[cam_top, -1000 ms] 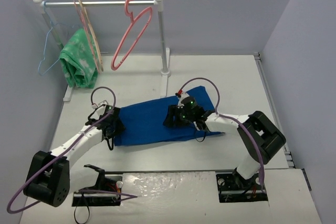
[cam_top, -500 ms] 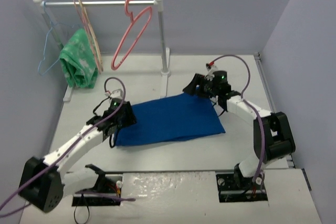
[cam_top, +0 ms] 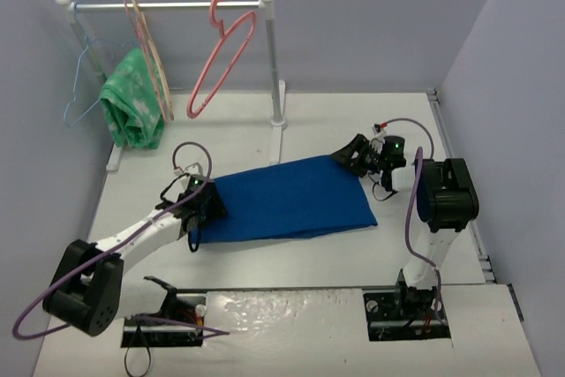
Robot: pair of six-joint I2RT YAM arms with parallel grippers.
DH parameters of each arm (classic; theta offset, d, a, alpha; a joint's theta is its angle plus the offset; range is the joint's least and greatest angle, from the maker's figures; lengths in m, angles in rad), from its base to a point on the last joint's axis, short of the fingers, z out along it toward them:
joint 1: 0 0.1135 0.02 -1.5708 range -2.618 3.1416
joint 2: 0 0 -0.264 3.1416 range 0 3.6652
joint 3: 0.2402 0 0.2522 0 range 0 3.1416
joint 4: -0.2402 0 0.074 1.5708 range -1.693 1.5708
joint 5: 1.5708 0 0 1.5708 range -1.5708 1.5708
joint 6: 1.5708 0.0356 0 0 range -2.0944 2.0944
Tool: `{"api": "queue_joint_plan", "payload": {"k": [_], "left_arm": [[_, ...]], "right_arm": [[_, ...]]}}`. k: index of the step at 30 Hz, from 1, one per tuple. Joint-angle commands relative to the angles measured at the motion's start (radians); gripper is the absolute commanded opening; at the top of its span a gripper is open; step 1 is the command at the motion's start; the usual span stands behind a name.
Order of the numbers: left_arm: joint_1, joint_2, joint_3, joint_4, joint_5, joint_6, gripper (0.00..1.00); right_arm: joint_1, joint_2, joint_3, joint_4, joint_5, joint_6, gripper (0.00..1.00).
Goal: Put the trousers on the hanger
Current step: Fold the trousers at the center of the board.
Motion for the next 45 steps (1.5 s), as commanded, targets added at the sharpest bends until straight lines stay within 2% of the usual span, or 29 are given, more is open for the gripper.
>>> {"api": "queue_joint_plan", "payload": {"k": [1,8,12,18,24,30,34,37,40,45], "left_arm": [[0.071,0.023,-0.071,0.026,0.009,-0.03,0.43],[0.11,0.005,-0.076,0.007,-0.001,-0.022,0.43],[0.11,-0.019,-0.046,-0.007,0.009,-0.015,0.43],[0.107,-0.043,0.018,-0.004,0.047,0.027,0.43],[0.098,-0.051,0.023,-0.004,0.06,0.027,0.43],[0.099,-0.054,-0.007,-0.013,0.032,0.009,0.43],[0.099,-0.046,-0.015,-0.019,0.023,0.001,0.43],[0.099,-0.063,0.009,-0.04,0.026,0.013,0.43],[0.092,-0.094,0.067,-0.081,0.055,0.062,0.43],[0.032,-0.159,0.172,-0.211,0.037,0.123,0.46]], "right_arm": [[-0.017,0.06,-0.029,0.188,-0.019,0.051,0.63],[-0.07,0.048,0.002,0.105,0.03,-0.025,0.63],[-0.061,-0.069,0.061,-0.012,0.038,-0.071,0.63],[0.037,-0.254,0.063,-0.15,0.069,-0.122,0.64],[0.118,-0.293,-0.137,0.004,0.043,-0.018,0.64],[0.094,-0.176,-0.351,0.249,0.067,0.014,0.63],[0.066,-0.059,-0.376,0.41,0.04,0.05,0.63],[0.072,-0.024,-0.351,0.443,0.013,0.082,0.63],[0.109,-0.069,-0.314,0.361,0.015,0.057,0.63],[0.205,-0.285,-0.235,0.037,0.116,-0.114,0.64]]}}
